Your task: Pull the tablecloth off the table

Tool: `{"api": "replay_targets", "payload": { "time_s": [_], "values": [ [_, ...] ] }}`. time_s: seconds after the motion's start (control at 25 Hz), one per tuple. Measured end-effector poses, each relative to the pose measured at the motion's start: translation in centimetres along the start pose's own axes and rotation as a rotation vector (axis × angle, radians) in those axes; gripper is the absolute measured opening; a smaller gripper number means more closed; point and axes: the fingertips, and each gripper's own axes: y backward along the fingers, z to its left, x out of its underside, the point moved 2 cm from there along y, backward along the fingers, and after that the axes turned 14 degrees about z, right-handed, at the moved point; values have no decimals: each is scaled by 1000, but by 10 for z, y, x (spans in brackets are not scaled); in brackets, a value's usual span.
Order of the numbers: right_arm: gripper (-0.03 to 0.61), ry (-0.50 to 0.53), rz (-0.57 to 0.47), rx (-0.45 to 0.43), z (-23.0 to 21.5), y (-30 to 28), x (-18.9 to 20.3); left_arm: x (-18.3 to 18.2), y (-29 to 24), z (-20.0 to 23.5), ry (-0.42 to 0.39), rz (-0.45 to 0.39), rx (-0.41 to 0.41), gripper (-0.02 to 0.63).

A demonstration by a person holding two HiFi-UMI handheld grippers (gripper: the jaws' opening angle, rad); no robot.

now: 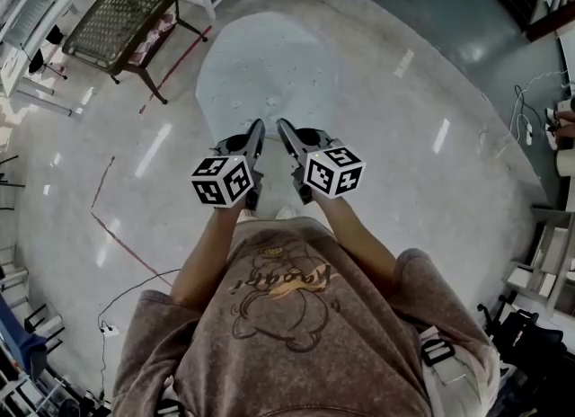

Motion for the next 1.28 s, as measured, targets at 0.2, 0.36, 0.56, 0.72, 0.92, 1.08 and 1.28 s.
{"api": "replay_targets", "payload": {
  "time_s": [0.2,0.36,0.56,0.72,0.92,1.08,1.28],
  "values": [
    [23,90,-28,1,6,9,-12,-10,6,-12,-51,-51,-30,28],
    [21,155,-29,17,8,13,-15,-10,7,-17,-85,-62,-55,28],
    [21,239,-19,36,19,10,-17,-13,16,-16,-126,-70,-96,28],
    [23,268,-20,35,28,13,-17,-13,24,-19,-163,-72,-111,28],
    [25,270,-33,54,37,14,-16,-13,34,-20,-180,-73,-101,28],
    [25,272,-38,65,52,19,-7,-5,49,-22,-187,-68,-90,28],
    [25,254,-48,69,77,31,13,13,75,-27,-203,-52,-61,28]
  ]
}}
